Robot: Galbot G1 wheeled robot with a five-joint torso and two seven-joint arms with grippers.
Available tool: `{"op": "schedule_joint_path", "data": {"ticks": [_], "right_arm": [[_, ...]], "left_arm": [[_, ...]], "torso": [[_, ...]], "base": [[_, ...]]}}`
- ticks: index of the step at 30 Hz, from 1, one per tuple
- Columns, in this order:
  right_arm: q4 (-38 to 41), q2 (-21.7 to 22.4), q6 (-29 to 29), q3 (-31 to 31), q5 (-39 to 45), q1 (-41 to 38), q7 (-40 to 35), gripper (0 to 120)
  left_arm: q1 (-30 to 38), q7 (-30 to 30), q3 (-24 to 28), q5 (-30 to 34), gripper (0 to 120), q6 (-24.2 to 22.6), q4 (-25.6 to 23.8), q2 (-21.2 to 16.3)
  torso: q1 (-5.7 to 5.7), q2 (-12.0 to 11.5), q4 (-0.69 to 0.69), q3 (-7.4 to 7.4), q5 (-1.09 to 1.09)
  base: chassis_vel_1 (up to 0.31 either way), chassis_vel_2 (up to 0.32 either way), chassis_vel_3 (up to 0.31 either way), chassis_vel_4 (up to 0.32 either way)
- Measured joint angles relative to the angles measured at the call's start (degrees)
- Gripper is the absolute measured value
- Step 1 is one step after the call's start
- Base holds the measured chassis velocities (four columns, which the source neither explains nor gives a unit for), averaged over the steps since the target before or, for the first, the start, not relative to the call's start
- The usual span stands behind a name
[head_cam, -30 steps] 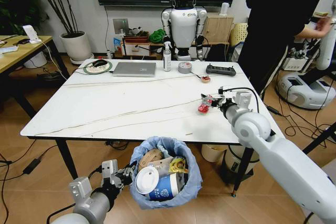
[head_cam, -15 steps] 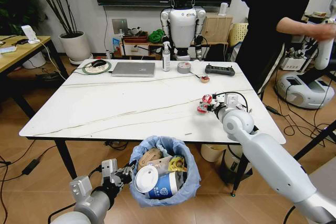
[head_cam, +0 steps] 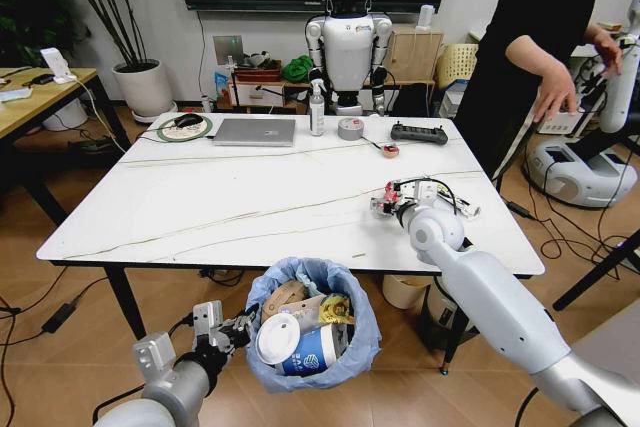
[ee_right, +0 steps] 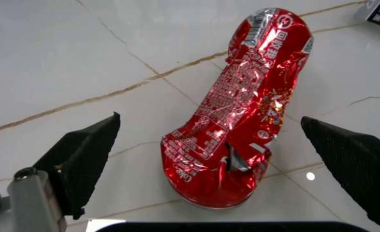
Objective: Pick up the trash bin and place the trash from the table into it.
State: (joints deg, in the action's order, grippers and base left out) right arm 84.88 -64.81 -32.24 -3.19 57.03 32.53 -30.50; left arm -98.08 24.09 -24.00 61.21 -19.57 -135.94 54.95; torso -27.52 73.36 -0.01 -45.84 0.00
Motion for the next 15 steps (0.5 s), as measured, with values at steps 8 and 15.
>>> {"op": "schedule_joint_path", "data": {"ticks": [8,15], "right_arm": [[-1.3,0.2,0.9,0.0,-1.0,0.3,1.4,77],[-1.0,1.2,1.0,0.1,-1.0,0.6,1.6,53]], "left_arm": [[0.2,0.0,-0.2,0.4,0,0.1,0.2,-0.2],[0.7,0.0,-0.2,0.6,0,0.1,0.4,-0.3]], "torso": [[0.0,0.0,0.0,0.0,0.0],[0.0,0.0,-0.01,0.0,0.0]], "base": [[0.0,0.0,0.0,0.0],[0.0,0.0,0.0,0.0]]}}
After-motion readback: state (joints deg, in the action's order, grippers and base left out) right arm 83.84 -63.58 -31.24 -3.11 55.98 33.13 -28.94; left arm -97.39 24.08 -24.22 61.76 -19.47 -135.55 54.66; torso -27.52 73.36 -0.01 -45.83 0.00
